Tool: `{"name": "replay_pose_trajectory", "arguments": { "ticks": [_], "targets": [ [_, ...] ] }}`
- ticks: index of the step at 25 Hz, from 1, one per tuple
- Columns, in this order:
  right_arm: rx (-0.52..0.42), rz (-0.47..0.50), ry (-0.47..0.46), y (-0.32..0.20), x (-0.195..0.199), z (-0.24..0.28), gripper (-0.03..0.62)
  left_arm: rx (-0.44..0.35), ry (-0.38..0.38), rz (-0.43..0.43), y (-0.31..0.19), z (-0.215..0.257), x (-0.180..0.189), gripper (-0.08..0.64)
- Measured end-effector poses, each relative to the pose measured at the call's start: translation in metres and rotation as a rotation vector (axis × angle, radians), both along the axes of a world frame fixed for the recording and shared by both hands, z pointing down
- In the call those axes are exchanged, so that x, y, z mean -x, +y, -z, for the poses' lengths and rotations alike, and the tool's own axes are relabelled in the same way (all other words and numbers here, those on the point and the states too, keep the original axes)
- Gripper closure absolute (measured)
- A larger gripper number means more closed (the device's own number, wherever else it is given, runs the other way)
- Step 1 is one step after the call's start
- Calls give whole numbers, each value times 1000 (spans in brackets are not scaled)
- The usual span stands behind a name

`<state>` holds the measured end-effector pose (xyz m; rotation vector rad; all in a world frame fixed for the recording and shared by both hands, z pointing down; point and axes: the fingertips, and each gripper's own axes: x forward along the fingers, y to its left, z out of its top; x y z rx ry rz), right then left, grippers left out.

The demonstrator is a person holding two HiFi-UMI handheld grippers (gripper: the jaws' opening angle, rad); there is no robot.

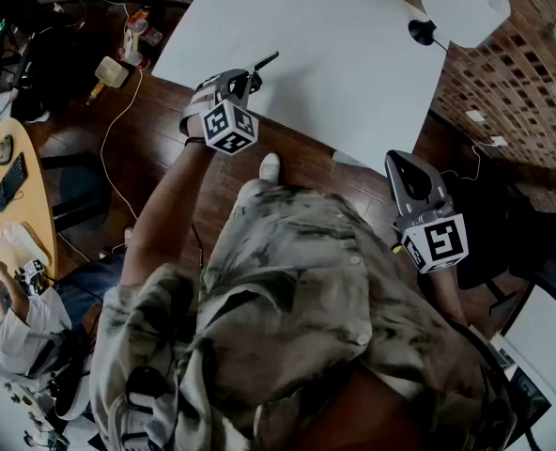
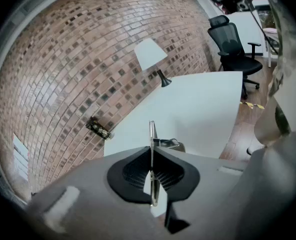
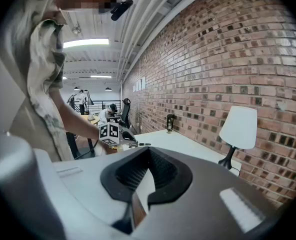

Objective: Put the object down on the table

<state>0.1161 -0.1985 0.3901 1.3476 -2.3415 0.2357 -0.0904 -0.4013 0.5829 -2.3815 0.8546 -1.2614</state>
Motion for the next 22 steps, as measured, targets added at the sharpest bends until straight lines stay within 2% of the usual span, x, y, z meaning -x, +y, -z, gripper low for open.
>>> {"name": "replay_pose_trajectory", "arguments": {
  "ticks": [5,11,14,17,22],
  "targets": [
    [20,-47,-16,-44,15,-14,586,-62,-143,-21,-65,-45,16,552],
    [75,-129,-15,-58,18,-23,586,-105,-206,-78,-91,-77,9,549],
    [97,-162,-59,-64,12,-25,586,-119,-238,-104,-93,-90,5,545],
    [125,-199,-109,-63,3,-29,586,-128,-232,-109,-90,-97,1,532],
    [145,-199,-115,-56,-1,-33,585,-132,-206,-102,-89,-94,-2,517]
  ]
}}
